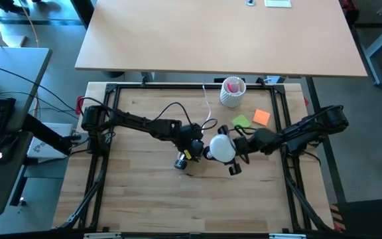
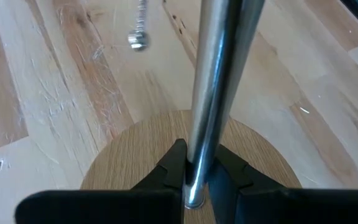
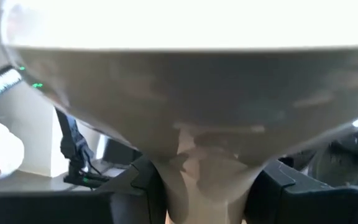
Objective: Screw lightbulb
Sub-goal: Insert the white lightbulb into the brown lamp
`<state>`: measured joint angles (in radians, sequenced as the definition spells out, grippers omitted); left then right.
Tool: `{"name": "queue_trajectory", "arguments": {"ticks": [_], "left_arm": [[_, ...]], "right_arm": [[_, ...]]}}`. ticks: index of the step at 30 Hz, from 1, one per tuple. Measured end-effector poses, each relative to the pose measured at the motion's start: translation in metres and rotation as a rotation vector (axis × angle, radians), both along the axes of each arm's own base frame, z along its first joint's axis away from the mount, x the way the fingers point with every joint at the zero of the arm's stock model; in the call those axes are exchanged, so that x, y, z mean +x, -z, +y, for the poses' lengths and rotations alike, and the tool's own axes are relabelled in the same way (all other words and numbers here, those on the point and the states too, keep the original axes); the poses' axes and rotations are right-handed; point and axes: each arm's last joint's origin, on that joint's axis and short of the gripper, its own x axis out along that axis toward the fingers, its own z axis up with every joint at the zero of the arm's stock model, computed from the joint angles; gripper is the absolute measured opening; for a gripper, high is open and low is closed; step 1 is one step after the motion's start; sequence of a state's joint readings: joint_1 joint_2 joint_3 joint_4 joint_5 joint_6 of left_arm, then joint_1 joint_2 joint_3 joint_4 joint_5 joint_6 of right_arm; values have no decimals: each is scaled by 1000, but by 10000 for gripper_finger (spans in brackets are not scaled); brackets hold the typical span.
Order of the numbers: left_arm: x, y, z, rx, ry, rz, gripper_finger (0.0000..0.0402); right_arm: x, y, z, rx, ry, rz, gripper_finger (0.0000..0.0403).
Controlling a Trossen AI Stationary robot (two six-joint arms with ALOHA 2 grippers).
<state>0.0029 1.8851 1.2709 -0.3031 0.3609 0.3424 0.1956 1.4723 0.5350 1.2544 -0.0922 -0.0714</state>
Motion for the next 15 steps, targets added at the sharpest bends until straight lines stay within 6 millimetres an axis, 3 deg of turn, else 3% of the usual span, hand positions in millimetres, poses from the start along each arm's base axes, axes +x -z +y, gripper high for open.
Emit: {"name": "queue_trajectory", "arguments": {"ticks": [12,15], "left_arm": [[1,-1,0,-11,10,-17,28],[2,-2,-1,-12,12,-32,28]], "right_arm": [[-14,-11,5,-40,20,-62,142],[-22,-4,3,-28,23,-42,142]]}}
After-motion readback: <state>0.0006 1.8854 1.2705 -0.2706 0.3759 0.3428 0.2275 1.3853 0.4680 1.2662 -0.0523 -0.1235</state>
